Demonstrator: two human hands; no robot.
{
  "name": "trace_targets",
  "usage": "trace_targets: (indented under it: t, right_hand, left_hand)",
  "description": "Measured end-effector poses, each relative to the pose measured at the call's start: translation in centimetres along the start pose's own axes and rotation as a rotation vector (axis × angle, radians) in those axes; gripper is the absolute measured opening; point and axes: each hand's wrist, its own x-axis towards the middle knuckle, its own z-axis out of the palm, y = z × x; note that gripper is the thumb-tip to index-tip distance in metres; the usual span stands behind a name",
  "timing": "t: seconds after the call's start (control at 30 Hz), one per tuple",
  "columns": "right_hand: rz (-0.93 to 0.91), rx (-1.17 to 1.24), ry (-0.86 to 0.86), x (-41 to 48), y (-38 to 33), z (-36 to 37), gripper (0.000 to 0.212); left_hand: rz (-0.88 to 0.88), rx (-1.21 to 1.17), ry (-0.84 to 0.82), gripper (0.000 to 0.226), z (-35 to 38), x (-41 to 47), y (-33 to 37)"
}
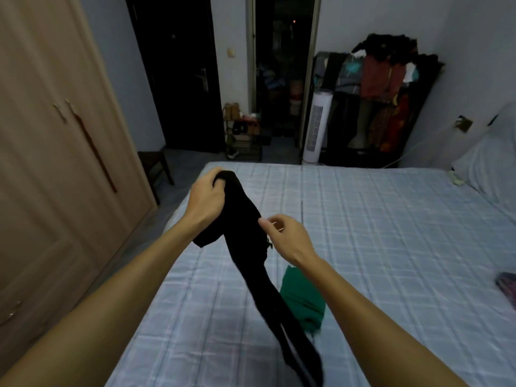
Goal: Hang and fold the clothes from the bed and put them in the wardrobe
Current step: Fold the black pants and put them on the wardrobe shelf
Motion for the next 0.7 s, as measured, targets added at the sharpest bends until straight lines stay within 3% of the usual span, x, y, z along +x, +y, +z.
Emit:
trace_targets:
  t: [0.03, 0.13, 0.3, 0.37, 0.43, 0.47, 0.6, 0.7]
  right_hand:
    - [-0.016, -0.053, 0.006, -0.3, -0.1, -0.6, 0.047]
    - [-0.036, -0.116, -0.103, -1.2, -0.6, -0.5, 0.062]
    - [0.087, -0.179, 0.153, -1.9, 0.0, -0.1, 0.082]
    - [0.155, -0.181, 0.199, -2.4, 1.0, -0.8, 0.068]
    - [0.13, -0.048, 0.17, -3.0, 1.1, -1.5, 0.028]
    - [0.121, 0.02, 0.156, -3.4, 0.7, -1.9, 0.019]
    - [0.051, 0.081, 0.161, -4.4, -2.5, -3.4, 0.038]
    - [0.108, 0.254, 0.16, -3.9, -6.5, -4.5, 0.04]
  left_hand:
    - [0.007, -0.029, -0.007, 0.026, -0.2, -0.4, 0.9]
    - [0.059, -0.082, -0.021, 0.027, 0.1, -1.7, 3.7]
    - [0.066, -0.196, 0.029, 0.034, -0.5, -3.9, 6.0]
    - [0.041, -0.24, 0.092, 0.041, -2.0, -4.8, 6.0]
    - [0.052, -0.173, 0.085, 0.042, -3.4, -5.3, 6.0]
    - [0.046, -0.126, 0.08, 0.04, -4.0, -5.4, 5.9]
    - [-0.113, 0.072, 0.152, 0.026, -5.4, -4.9, 4.0]
    - [-0.264, 0.187, 0.056, 0.032, -5.6, -5.2, 3.0]
